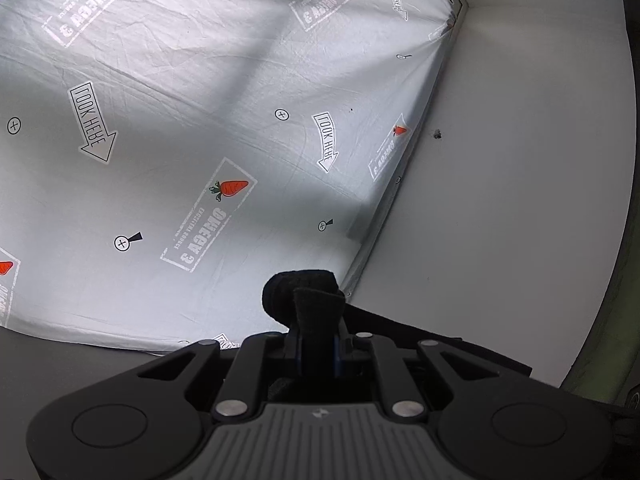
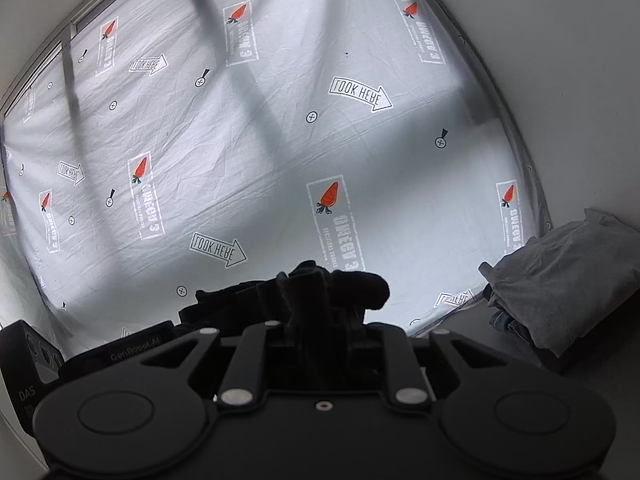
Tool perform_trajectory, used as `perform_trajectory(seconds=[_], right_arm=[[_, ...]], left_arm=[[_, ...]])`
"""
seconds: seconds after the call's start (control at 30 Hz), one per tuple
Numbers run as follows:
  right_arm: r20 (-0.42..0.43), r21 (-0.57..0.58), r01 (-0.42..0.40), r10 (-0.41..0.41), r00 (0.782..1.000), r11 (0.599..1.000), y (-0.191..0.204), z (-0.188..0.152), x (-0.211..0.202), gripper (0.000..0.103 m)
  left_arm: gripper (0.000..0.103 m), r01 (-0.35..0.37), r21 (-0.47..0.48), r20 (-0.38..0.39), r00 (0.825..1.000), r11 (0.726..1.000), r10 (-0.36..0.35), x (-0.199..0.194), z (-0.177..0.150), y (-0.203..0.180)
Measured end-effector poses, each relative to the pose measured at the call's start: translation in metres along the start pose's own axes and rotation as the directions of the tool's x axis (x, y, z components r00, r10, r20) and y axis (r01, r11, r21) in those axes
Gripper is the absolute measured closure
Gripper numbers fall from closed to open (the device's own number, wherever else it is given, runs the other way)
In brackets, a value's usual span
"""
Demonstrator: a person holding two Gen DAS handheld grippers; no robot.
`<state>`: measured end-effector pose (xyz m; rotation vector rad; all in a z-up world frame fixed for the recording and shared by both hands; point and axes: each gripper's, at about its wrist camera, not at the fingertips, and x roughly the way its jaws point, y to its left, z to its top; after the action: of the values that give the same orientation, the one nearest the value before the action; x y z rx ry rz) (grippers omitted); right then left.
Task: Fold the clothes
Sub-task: 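Carry the folded sweater with both tools onto the clothes stack and release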
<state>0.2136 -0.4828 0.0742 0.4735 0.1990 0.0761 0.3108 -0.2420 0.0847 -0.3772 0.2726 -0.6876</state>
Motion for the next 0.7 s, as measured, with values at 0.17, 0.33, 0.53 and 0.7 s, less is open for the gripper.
perform_trajectory(seconds=[0.17, 0.33, 0.53, 0.7], right_arm=[[0.004, -0.005, -0.017, 0.017, 1.0, 1.0, -0.079, 0.037, -0.032, 0.085], [0.008, -0.003, 0.018, -0.018, 1.0, 1.0, -0.146, 0.071, -0.047, 0.085], [0.032, -0.026, 0.113, -0.112, 0.993, 0.993, -0.213, 0.106, -0.044, 0.085], [0.007, -0.093, 0.143, -0.143, 0.99, 0.985, -0.253, 0.142, -0.013, 0.085]], left_arm=[[0.09, -0.029, 0.01, -0.002, 1.0, 1.0, 0.029, 0.044, -0.028, -0.076], [0.09, -0.028, 0.009, -0.031, 0.999, 1.0, 0.028, 0.094, -0.056, -0.142], [0.09, -0.024, 0.02, -0.066, 0.998, 1.0, 0.025, 0.162, -0.076, -0.19], [0.09, -0.052, -0.002, -0.045, 0.998, 0.999, 0.052, 0.225, -0.082, -0.203]])
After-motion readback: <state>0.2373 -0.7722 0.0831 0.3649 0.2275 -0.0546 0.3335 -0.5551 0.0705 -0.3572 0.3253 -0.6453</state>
